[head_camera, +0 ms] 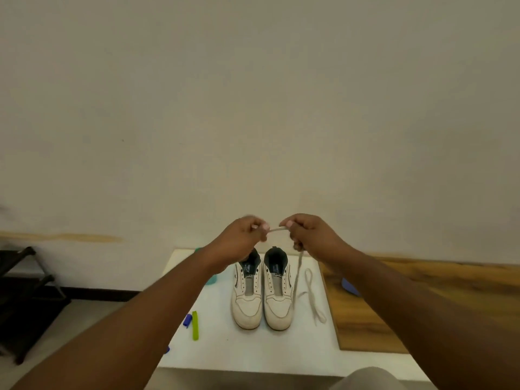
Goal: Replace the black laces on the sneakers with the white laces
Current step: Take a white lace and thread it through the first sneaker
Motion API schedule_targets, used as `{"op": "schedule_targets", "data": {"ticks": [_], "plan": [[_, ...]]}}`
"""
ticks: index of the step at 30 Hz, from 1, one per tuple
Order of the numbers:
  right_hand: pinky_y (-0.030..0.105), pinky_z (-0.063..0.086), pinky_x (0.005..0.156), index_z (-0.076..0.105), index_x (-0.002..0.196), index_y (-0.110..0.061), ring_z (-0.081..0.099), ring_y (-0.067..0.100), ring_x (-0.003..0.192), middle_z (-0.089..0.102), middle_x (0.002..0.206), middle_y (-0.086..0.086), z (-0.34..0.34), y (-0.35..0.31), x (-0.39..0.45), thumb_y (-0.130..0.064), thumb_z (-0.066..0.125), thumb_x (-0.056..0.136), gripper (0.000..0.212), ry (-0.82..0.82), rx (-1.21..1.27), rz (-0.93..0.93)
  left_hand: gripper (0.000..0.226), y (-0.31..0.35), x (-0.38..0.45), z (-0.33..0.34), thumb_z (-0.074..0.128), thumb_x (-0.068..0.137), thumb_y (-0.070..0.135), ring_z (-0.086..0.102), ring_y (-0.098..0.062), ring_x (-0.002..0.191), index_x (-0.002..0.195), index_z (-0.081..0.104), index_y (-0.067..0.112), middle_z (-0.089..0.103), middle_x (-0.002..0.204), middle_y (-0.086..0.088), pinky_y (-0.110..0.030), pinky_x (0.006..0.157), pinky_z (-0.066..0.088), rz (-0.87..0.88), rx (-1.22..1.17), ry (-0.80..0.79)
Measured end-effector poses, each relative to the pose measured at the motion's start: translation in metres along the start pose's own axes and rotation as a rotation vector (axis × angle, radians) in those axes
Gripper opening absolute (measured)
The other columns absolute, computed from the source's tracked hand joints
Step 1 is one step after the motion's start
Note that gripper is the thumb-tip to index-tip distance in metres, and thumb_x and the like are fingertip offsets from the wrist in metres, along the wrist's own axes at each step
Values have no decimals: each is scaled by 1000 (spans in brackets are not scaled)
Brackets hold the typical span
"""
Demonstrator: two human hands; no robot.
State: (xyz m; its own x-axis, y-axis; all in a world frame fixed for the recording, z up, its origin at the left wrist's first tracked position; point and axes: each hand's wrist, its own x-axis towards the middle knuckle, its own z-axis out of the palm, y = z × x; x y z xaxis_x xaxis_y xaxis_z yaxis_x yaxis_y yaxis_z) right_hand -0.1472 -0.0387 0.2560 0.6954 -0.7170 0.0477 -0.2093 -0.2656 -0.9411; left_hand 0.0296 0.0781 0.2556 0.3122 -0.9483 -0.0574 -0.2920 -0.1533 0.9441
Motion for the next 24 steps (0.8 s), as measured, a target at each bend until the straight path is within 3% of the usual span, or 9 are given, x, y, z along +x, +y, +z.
{"op": "schedule_targets", "data": {"ticks": [4,8,10,13,15,17,19,21,24], "plan": [[29,53,66,71,95,-19,62,14,61,67,67,1,-13,20,1,-18,49,105,24,126,-192,12,26,-32,-16,7,52,103,37,46,-3,54,96,75,26,69,85,2,-20,50,39,-78,16,-3],[33,54,66,68,92,-23,65,13,65,71,72,0,-1,55,3,-21,49,104,23,199,-375,74,28,-61,-25,33,59,99,41,42,-7,51,87,76,22,65,81,0,-22,48,36,-183,-139,130],[32,53,63,66,92,-28,65,11,68,71,75,-3,7,75,2,-24,48,104,22,223,-471,118,26,-72,-26,45,57,101,32,42,-8,53,90,75,18,63,82,-3,-22,48,36,-228,-220,178],[40,58,73,64,95,-31,66,13,77,71,89,-4,18,100,1,-22,48,103,20,215,-647,211,25,-88,-27,58,49,103,17,43,-11,59,99,74,14,60,81,-4,-24,53,38,-289,-343,153],[36,58,78,63,114,-34,66,13,87,68,110,-5,29,110,-3,-18,51,100,25,161,-787,209,23,-100,-29,63,51,102,15,45,-11,60,99,74,16,57,73,-2,-24,54,39,-273,-327,128],[26,50,90,55,137,-34,62,13,111,57,134,-8,43,115,-5,-15,54,98,43,34,-690,123,19,-113,-27,68,58,100,19,50,-7,56,96,77,21,60,68,5,-25,55,44,-203,-209,137],[21,42,101,54,143,-33,54,6,126,55,141,-11,61,112,-7,-14,52,100,47,-142,-440,50,16,-124,-20,72,63,97,24,59,1,60,91,78,27,68,69,12,-26,63,51,-146,-87,179],[21,45,102,59,138,-32,56,-1,120,63,132,-14,75,113,-7,-20,49,104,37,-256,-364,-2,21,-131,-12,74,62,98,24,61,-2,60,83,76,27,70,68,11,-28,63,52,-171,-59,228],[22,47,93,65,128,-31,59,-3,103,66,115,-16,85,119,-1,-28,47,105,29,-234,-370,23,25,-142,-5,77,60,100,25,51,-12,51,83,75,15,61,56,1,-28,50,42,-300,-215,247]]}}
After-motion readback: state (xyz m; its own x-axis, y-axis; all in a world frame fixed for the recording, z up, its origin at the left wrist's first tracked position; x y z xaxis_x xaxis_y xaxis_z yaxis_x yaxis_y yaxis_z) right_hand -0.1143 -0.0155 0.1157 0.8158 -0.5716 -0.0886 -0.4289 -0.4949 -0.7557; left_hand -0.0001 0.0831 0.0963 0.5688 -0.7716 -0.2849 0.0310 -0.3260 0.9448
